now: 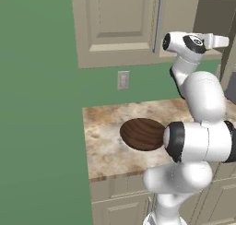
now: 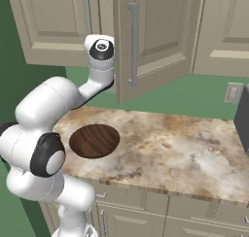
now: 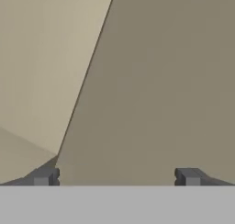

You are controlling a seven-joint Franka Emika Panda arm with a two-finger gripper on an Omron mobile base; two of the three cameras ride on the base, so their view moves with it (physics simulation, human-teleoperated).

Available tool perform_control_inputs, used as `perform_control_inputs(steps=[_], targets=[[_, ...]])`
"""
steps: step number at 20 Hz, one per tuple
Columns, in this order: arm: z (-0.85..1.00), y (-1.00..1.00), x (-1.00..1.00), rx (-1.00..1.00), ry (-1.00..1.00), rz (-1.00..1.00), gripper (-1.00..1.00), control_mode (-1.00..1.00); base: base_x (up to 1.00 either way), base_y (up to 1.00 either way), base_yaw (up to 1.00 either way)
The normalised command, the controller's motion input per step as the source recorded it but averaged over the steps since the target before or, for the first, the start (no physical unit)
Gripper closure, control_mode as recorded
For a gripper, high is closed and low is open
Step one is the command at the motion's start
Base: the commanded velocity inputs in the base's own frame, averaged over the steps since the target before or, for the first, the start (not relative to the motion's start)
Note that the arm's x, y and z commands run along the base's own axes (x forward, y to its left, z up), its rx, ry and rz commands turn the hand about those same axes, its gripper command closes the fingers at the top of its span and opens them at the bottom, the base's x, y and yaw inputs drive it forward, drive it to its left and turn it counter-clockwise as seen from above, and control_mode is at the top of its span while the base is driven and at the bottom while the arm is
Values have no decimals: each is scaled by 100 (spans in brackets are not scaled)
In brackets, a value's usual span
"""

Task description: Open the cabinet. Pick the tangerine and pear from the cabinet and place them into the bowl. Then close the cabinet.

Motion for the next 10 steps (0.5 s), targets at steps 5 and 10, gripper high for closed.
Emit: perform_control_inputs(steps=[5,10], targets=[[0,-94,-31,3,-1,-28,-100,-100,0,0,0],[5,-39,-39,2,-11,-12,-100,-100,0,0,0]])
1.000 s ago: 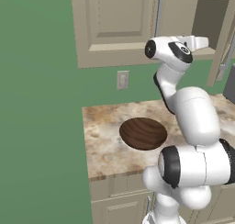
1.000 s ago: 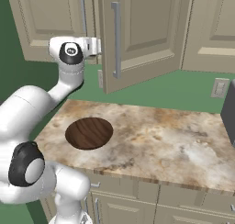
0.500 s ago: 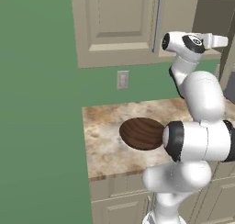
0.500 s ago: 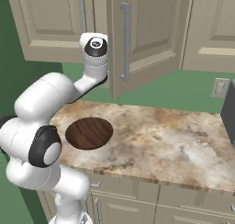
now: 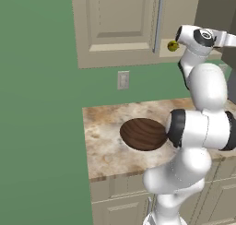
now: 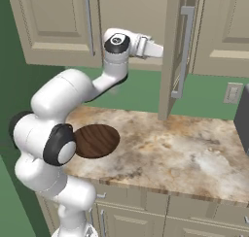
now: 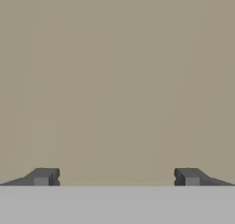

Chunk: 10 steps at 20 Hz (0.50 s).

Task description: Open the cabinet. Pick the tangerine and pear from the cabinet and place them into the bowl. Then close the cabinet.

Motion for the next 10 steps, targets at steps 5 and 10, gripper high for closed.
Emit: perform_control_inputs(steps=[5,10], targets=[[1,88,-91,-2,-16,22,-100,-100,0,0,0],[-3,100,-66,0,-3,45,-100,-100,0,0,0]])
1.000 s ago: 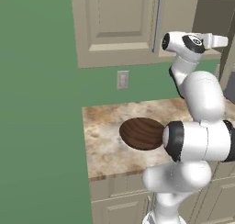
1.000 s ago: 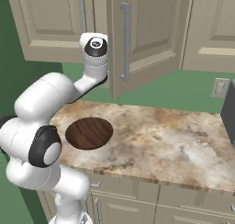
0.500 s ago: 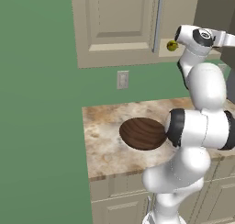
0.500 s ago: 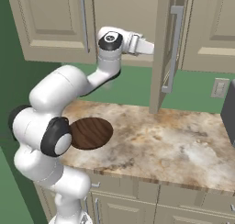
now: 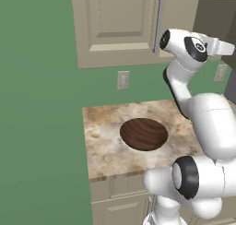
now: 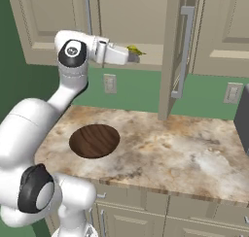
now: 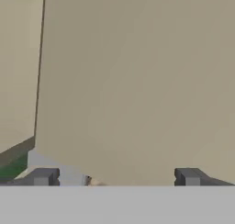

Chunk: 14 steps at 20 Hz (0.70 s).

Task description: Open the cabinet. Pick the tangerine and pear from the cabinet and place them into the bowl. Then close the cabinet.

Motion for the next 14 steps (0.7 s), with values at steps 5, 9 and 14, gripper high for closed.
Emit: perform_control_inputs(steps=[5,9,14], targets=[[-1,63,-56,0,-3,60,-100,-100,0,0,0],[0,24,-37,0,-9,60,-100,-100,0,0,0],[0,22,-20,4,-6,53,-100,-100,0,0,0]])
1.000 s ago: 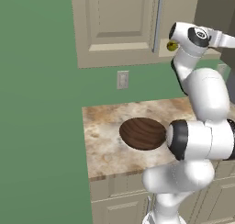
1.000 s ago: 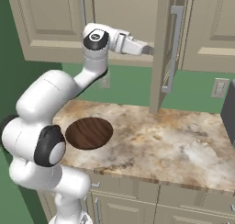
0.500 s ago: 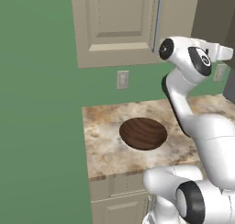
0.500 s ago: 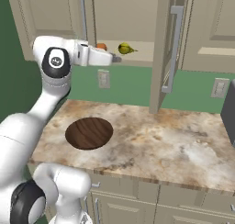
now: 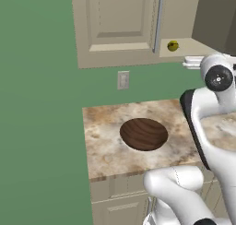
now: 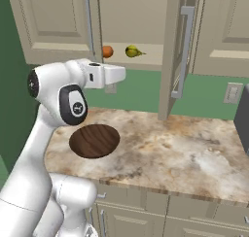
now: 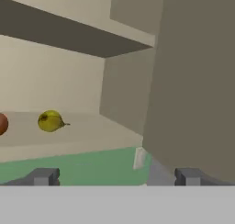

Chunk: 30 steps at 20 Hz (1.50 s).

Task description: Open the cabinet. Pick the tangerine and pear from the cabinet and place them into the bowl. Then close the cabinet.

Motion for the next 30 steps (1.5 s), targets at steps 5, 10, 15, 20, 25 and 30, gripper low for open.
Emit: perform_control_inputs(steps=[5,10,15,20,25,30], targets=[[-6,43,-3,1,-8,20,-100,-100,0,0,0],[0,10,0,1,-2,0,-100,-100,0,0,0],[2,65,0,0,0,1,-100,-100,0,0,0],[15,84,0,0,-3,7,-100,-100,0,0,0],[33,14,-2,4,-19,12,-100,-100,0,0,0],[17,-8,-1,8,-13,19,-100,-100,0,0,0]])
